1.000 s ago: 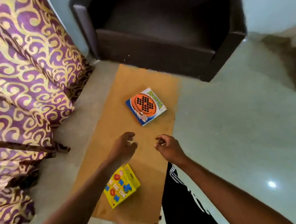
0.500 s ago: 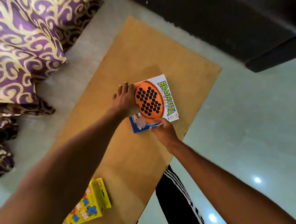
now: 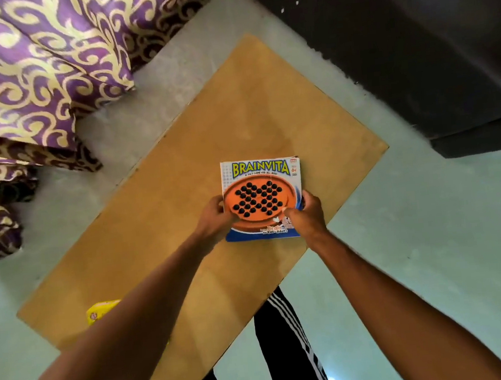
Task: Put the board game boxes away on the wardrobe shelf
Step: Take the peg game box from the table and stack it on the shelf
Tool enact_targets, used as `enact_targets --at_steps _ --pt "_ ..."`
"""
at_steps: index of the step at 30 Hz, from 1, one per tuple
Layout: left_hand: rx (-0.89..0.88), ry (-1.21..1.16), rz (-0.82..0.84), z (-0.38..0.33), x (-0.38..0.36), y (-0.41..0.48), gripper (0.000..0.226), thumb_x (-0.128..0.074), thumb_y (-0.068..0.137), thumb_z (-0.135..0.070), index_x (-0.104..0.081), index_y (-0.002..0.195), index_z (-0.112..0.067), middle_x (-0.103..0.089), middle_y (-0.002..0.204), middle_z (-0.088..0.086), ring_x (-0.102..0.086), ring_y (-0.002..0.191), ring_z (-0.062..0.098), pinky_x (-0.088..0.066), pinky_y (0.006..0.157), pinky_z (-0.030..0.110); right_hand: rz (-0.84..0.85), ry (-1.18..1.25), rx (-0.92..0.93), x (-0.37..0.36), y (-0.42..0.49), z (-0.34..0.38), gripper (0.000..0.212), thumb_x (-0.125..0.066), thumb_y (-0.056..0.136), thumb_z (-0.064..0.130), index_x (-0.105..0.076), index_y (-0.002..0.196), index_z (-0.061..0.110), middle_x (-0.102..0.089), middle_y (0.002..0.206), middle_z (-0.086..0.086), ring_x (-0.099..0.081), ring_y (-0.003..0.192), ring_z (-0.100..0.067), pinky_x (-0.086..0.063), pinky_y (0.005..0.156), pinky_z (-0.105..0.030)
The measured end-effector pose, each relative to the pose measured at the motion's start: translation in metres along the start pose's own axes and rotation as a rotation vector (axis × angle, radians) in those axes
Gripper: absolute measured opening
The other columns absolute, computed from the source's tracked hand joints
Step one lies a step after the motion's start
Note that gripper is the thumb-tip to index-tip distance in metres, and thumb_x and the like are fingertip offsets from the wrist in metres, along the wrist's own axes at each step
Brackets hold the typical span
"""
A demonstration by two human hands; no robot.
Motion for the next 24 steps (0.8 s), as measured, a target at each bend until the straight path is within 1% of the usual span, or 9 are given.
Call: enact_targets --at_steps 3,6,8,10,12,14,17,20,24 --pt "0.007 -0.066 0.006 0.01 -0.004 -0.018 0.06 -0.06 0.082 0.001 -0.036 0.137 -0.002 -0.062 0.114 0.013 -0.064 0.092 0.017 -0.055 0.069 0.026 0.044 -0.027 -0.004 -0.001 0.001 0.004 0.051 -0.07 0.073 0.007 -0.06 0.122 0.019 -0.061 0.121 -0.009 -0.07 0.094 -0.024 -0.054 0.047 -0.02" --pt "0.032 -0.107 -0.038 0.028 0.0 -0.056 0.046 -0.055 0.087 0.006 -0.042 0.129 -0.009 -0.062 0.107 0.006 -0.057 0.084 0.006 -0.047 0.059 0.018 0.087 -0.06 0.049 -0.001 -0.023 0.002 0.052 -0.072 0.073 0.012 -0.06 0.122 0.022 -0.062 0.121 -0.007 -0.071 0.092 -0.021 -0.059 0.054 -0.027" --pt "0.057 -0.188 -0.067 0.05 0.01 -0.087 0.051 -0.054 0.088 0.006 -0.039 0.135 -0.007 -0.061 0.115 0.008 -0.058 0.087 0.006 -0.045 0.063 0.02 0.126 -0.074 0.068 -0.006 -0.051 0.003 0.051 -0.072 0.074 0.01 -0.058 0.123 0.02 -0.061 0.121 -0.006 -0.069 0.095 -0.02 -0.061 0.058 -0.028" --pt "0.076 -0.254 -0.097 0.073 0.023 -0.12 0.055 -0.053 0.088 0.005 -0.037 0.139 -0.008 -0.06 0.115 0.006 -0.059 0.091 0.009 -0.045 0.065 0.021 0.165 -0.082 0.107 -0.014 -0.088 0.009 0.04 -0.069 0.08 0.005 -0.059 0.116 0.02 -0.062 0.116 -0.004 -0.068 0.094 -0.019 -0.059 0.061 -0.027" --pt "0.087 -0.318 -0.13 0.1 0.037 -0.157 0.058 -0.055 0.087 0.004 -0.037 0.14 -0.009 -0.061 0.12 0.006 -0.061 0.097 0.013 -0.046 0.066 0.023 0.213 -0.091 0.137 -0.025 -0.13 0.013 0.044 -0.068 0.081 0.003 -0.059 0.12 0.021 -0.064 0.115 -0.005 -0.068 0.093 -0.019 -0.06 0.065 -0.029" --pt "0.069 -0.356 -0.162 0.124 0.05 -0.195 0.061 -0.057 0.086 0.004 -0.038 0.142 -0.01 -0.061 0.126 0.007 -0.06 0.104 0.017 -0.046 0.068 0.024 0.249 -0.116 0.161 -0.034 -0.169 0.009 0.042 -0.07 0.081 0.004 -0.059 0.118 0.021 -0.064 0.117 -0.006 -0.067 0.099 -0.021 -0.061 0.07 -0.033" --pt "0.03 -0.443 -0.242 0.176 0.078 -0.265 0.058 -0.058 0.086 0.003 -0.04 0.139 -0.014 -0.062 0.122 0.004 -0.06 0.103 0.015 -0.046 0.067 0.024 0.328 -0.185 0.206 -0.062 -0.235 -0.003 0.054 -0.075 0.078 0.012 -0.056 0.128 0.018 -0.062 0.122 -0.007 -0.067 0.103 -0.022 -0.062 0.075 -0.04" --pt "-0.033 -0.515 -0.322 0.223 0.103 -0.322 0.06 -0.058 0.085 0.003 -0.04 0.139 -0.017 -0.063 0.118 0.0 -0.061 0.1 0.011 -0.046 0.069 0.025 0.383 -0.248 0.323 -0.096 -0.298 -0.003 0.059 -0.075 0.081 0.014 -0.051 0.135 0.017 -0.058 0.126 -0.008 -0.066 0.105 -0.022 -0.063 0.073 -0.041" --pt "-0.086 -0.612 -0.453 0.312 0.136 -0.415 0.058 -0.063 0.085 -0.002 -0.043 0.138 -0.018 -0.062 0.119 0.002 -0.06 0.106 0.018 -0.048 0.068 0.025 0.453 -0.397 0.536 -0.155 -0.404 -0.014 0.06 -0.073 0.084 0.015 -0.049 0.139 0.016 -0.054 0.127 -0.005 -0.062 0.109 -0.021 -0.063 0.072 -0.042"
Point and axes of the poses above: each hand's wrist, its own y-axis towards the middle knuckle, its own x-axis out of the back of the hand, z = x × y, the point moved 8 cm from there along y, towards the middle knuckle
